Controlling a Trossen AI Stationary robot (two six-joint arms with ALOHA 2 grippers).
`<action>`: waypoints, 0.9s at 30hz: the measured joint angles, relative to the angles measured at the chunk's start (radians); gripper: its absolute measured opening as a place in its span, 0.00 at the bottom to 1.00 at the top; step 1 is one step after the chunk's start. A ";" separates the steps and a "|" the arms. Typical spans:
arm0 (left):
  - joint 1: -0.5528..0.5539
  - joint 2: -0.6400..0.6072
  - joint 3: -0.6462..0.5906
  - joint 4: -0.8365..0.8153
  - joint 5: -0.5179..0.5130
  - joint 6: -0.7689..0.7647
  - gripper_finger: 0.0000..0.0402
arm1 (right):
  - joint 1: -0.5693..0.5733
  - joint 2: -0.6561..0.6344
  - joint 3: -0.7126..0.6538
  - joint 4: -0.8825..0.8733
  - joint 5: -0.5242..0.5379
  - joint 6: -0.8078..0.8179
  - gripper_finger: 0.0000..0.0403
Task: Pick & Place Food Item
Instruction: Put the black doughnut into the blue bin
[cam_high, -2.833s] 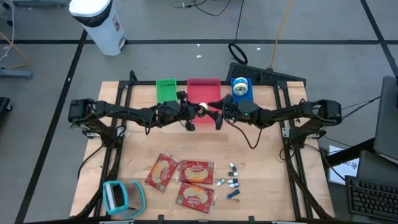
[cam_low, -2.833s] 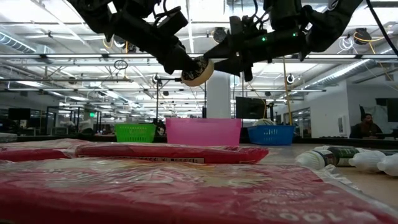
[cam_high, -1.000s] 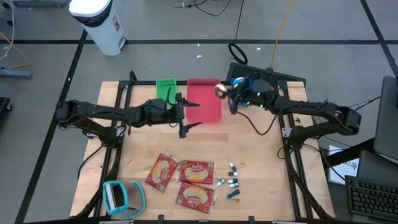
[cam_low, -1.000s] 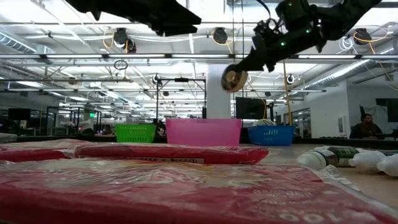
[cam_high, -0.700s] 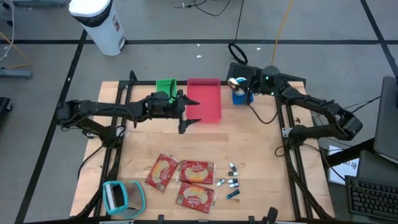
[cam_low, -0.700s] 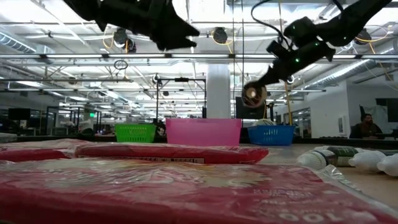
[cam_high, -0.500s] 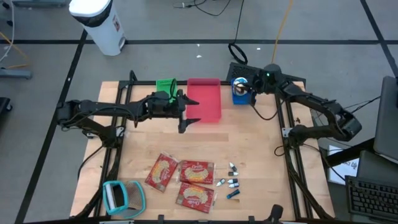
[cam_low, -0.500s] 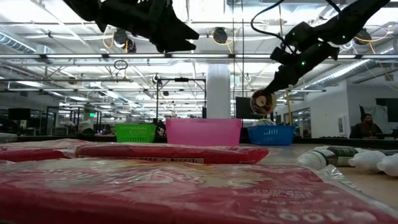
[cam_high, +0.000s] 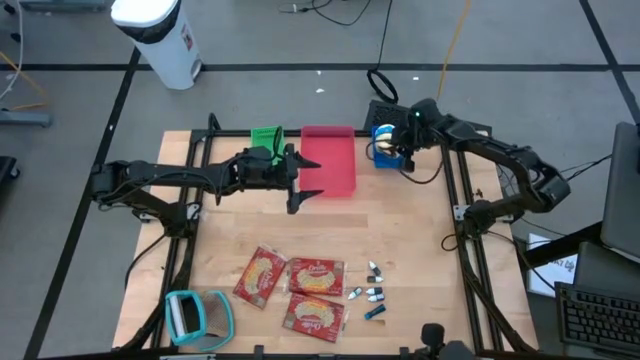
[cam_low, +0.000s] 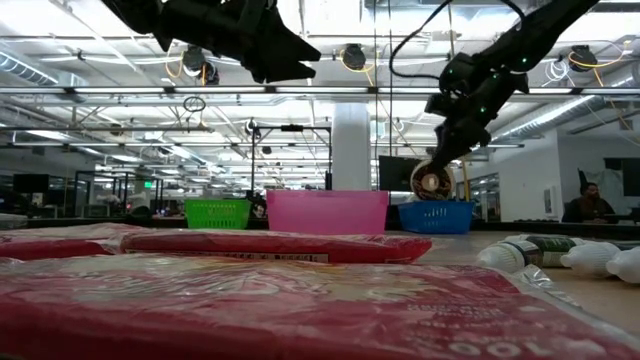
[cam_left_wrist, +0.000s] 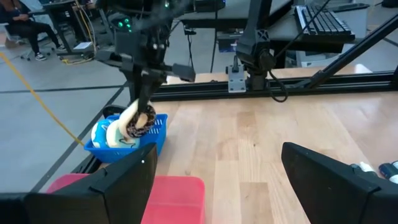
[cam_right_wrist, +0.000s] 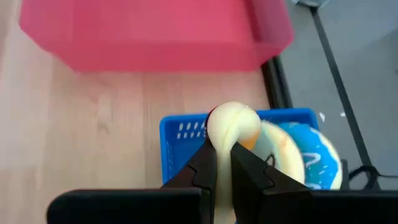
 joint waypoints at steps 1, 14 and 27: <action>0.000 0.000 0.000 0.000 0.000 0.000 0.86 | 0.004 0.009 0.000 -0.005 0.020 -0.017 0.04; 0.000 0.000 0.000 -0.001 -0.002 0.008 0.85 | 0.010 0.031 0.001 -0.039 0.043 -0.019 0.04; 0.000 0.000 0.000 -0.002 -0.002 0.016 0.84 | 0.016 0.031 -0.051 0.059 0.208 -0.040 0.28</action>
